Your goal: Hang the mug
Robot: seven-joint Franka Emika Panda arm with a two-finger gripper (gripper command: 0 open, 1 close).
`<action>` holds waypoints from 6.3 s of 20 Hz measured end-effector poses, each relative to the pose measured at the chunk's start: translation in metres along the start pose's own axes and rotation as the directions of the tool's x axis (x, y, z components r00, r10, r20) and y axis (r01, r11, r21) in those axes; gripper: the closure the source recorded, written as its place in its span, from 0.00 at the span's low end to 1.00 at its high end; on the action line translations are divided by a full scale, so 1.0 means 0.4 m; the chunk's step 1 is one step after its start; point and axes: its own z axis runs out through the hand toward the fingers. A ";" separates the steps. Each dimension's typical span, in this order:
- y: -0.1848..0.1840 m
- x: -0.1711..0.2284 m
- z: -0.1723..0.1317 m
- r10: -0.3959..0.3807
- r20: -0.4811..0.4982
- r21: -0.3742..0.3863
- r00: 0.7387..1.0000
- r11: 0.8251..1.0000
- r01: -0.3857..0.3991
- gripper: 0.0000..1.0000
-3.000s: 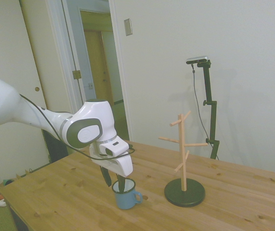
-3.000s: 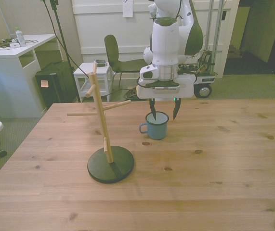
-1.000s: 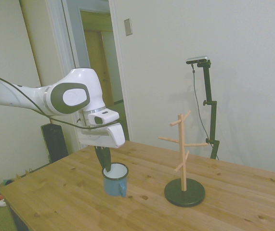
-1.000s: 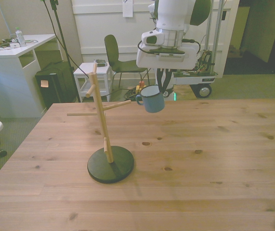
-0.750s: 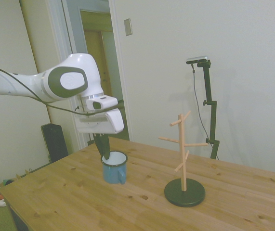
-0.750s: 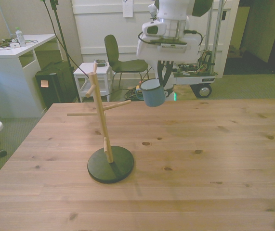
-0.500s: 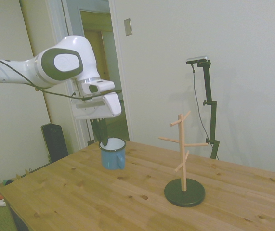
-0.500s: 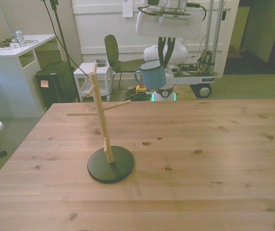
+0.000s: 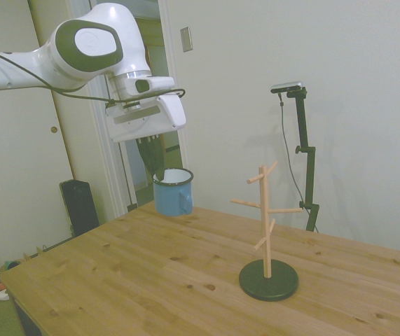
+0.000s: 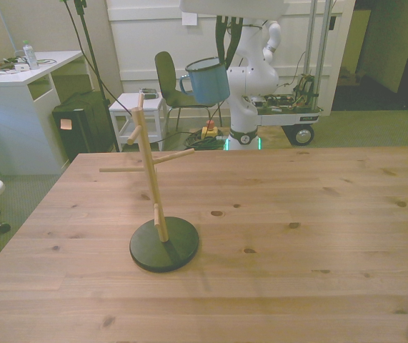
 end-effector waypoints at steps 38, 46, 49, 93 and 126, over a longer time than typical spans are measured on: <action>-0.019 0.293 -0.010 0.030 0.017 -0.058 0.999 0.998 -0.029 1.00; -0.019 0.326 -0.011 0.033 0.022 -0.071 0.999 0.997 -0.031 1.00; -0.031 0.339 0.000 0.032 0.025 -0.076 0.999 0.997 -0.030 1.00; -0.092 0.399 0.013 0.045 -0.001 -0.082 0.999 0.996 -0.045 0.00; -0.267 0.075 0.219 0.026 0.067 0.142 0.997 0.989 -0.035 0.00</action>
